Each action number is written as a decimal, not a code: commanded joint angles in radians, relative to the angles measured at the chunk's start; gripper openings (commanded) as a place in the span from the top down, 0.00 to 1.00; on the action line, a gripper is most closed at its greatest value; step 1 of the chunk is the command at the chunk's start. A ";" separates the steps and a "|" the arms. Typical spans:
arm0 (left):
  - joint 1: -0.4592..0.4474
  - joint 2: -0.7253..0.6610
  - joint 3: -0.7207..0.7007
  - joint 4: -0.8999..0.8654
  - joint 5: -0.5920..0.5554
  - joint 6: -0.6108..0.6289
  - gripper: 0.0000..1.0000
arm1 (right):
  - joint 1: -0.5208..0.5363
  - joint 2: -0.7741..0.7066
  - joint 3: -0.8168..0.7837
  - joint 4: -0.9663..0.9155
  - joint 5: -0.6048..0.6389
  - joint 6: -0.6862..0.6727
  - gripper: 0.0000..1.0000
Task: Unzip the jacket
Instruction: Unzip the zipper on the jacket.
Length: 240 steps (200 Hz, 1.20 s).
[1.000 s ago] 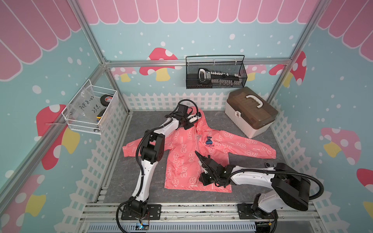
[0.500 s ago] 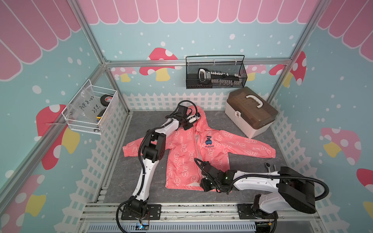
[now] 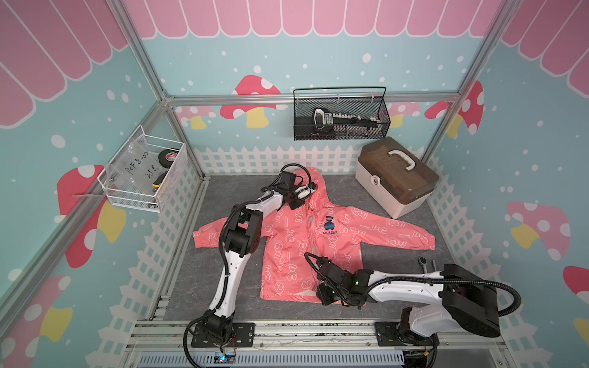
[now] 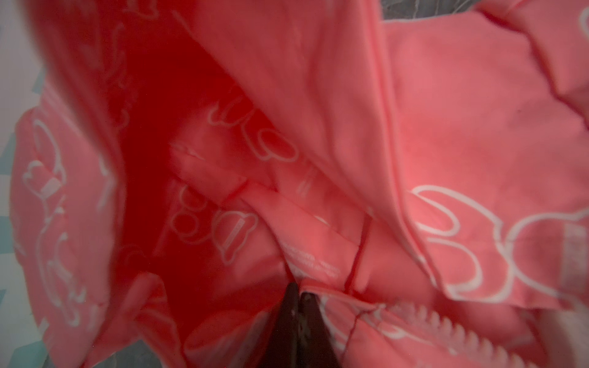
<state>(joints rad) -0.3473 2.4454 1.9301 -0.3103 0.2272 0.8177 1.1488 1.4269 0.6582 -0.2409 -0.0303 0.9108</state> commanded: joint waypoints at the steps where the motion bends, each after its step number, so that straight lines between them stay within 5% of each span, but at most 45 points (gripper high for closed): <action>1: 0.028 -0.062 -0.037 0.141 0.007 -0.025 0.87 | 0.030 0.046 0.086 -0.101 -0.029 -0.056 0.96; 32: 0.029 -0.051 -0.033 0.151 0.027 -0.060 1.00 | 0.037 0.099 0.145 -0.055 -0.092 -0.083 0.97; 117: 0.065 0.003 0.073 0.127 -0.017 -0.177 1.00 | 0.268 0.198 0.175 -0.110 -0.068 0.047 1.00; 174: 0.065 -0.047 -0.018 0.203 -0.007 -0.153 1.00 | 0.287 0.083 0.147 -0.158 0.036 0.051 0.98; 185: 0.063 -0.081 -0.074 0.262 -0.005 -0.153 0.73 | 0.279 0.062 0.151 -0.180 0.060 0.040 0.89; 198: 0.061 -0.139 -0.174 0.377 -0.018 -0.155 0.41 | 0.260 0.040 0.164 -0.220 0.094 0.026 0.63; 202: 0.061 -0.161 -0.205 0.416 -0.025 -0.155 0.14 | 0.252 0.030 0.167 -0.228 0.102 0.020 0.54; 206: 0.060 -0.183 -0.244 0.455 -0.031 -0.156 0.02 | 0.244 0.021 0.171 -0.238 0.109 0.014 0.48; 229: 0.059 -0.332 -0.449 0.648 -0.048 -0.188 0.01 | 0.176 -0.045 0.194 -0.292 0.148 -0.028 0.22; 240: 0.059 -0.419 -0.544 0.718 -0.044 -0.226 0.01 | 0.126 -0.082 0.203 -0.310 0.151 -0.053 0.20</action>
<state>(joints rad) -0.2832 2.2047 1.5192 0.1341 0.1917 0.6537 1.3521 1.4170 0.8227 -0.4633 0.0608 0.8955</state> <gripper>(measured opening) 0.983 0.778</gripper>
